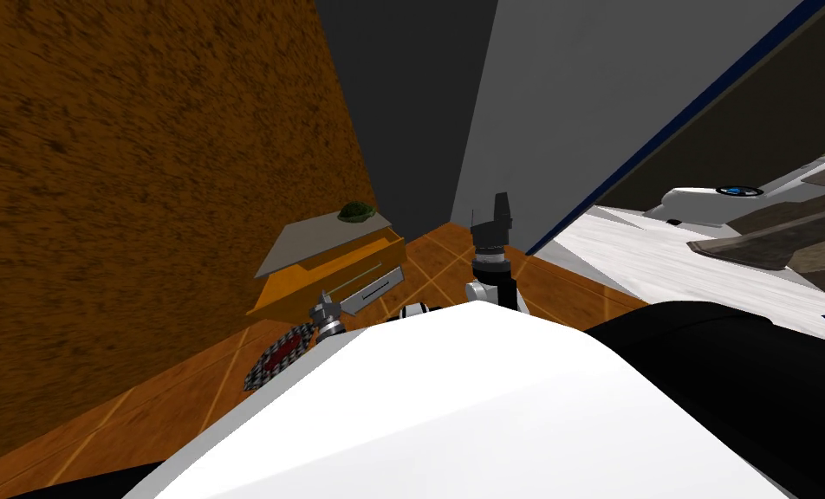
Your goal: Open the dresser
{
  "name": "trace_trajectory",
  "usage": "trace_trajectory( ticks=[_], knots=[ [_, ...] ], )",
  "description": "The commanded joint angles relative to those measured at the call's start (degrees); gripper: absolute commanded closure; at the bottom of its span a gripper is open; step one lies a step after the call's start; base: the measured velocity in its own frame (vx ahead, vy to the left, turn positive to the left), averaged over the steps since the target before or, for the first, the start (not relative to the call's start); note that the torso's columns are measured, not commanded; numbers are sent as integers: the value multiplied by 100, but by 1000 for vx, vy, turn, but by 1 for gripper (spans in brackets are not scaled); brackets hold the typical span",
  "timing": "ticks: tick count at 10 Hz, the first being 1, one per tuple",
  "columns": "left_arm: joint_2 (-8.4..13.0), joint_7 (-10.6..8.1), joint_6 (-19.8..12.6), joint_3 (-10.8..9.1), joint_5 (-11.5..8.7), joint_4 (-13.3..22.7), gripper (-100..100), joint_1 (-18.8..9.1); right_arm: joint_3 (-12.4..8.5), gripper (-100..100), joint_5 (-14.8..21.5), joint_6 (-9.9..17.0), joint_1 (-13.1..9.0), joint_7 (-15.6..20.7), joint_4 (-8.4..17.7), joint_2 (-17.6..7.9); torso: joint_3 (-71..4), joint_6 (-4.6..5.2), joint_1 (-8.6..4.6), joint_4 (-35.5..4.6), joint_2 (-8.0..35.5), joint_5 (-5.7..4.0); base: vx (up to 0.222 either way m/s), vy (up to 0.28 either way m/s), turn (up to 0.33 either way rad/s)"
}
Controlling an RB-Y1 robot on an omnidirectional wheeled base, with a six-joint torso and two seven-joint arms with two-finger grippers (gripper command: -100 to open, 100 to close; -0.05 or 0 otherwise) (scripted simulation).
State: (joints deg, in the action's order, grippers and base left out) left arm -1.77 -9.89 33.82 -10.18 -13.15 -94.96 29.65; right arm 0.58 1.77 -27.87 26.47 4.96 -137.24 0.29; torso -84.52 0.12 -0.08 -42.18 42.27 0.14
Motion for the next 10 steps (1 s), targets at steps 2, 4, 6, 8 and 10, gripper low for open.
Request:
trace_trajectory(
  ticks=[2, 4, 6, 8, 10],
  knots=[
    [-5, -17, -204, -7, -34, -357, -100, 195, -1, 0, 0, 0, 1, 0, 0, -1, -23, -5, 21, 1, -34, -6, -30, -25, -14],
    [-2, -34, -397, -31, -73, -688, -100, 356, -1, 0, 0, -1, 3, 0, -1, -2, -33, -11, 24, -4, -41, -16, 48, 4, -16],
    [1, -51, -591, -56, -112, -1019, -100, 518, -1, 0, 0, -1, 3, 0, -1, -1, -3, -12, 4, -13, 5, -16, 36, -5, -15],
    [4, -68, -784, -80, -151, -1350, -100, 679, -1, 0, 0, 0, 2, 0, -1, -1, 5, -12, 3, -15, 16, -15, 13, -15, -14],
    [7, -85, -978, -105, -190, -1681, -100, 841, -1, 0, 0, -1, 2, 0, -1, -1, 0, -15, -5, -26, 18, -31, 11, -15, -20]
  ],
)
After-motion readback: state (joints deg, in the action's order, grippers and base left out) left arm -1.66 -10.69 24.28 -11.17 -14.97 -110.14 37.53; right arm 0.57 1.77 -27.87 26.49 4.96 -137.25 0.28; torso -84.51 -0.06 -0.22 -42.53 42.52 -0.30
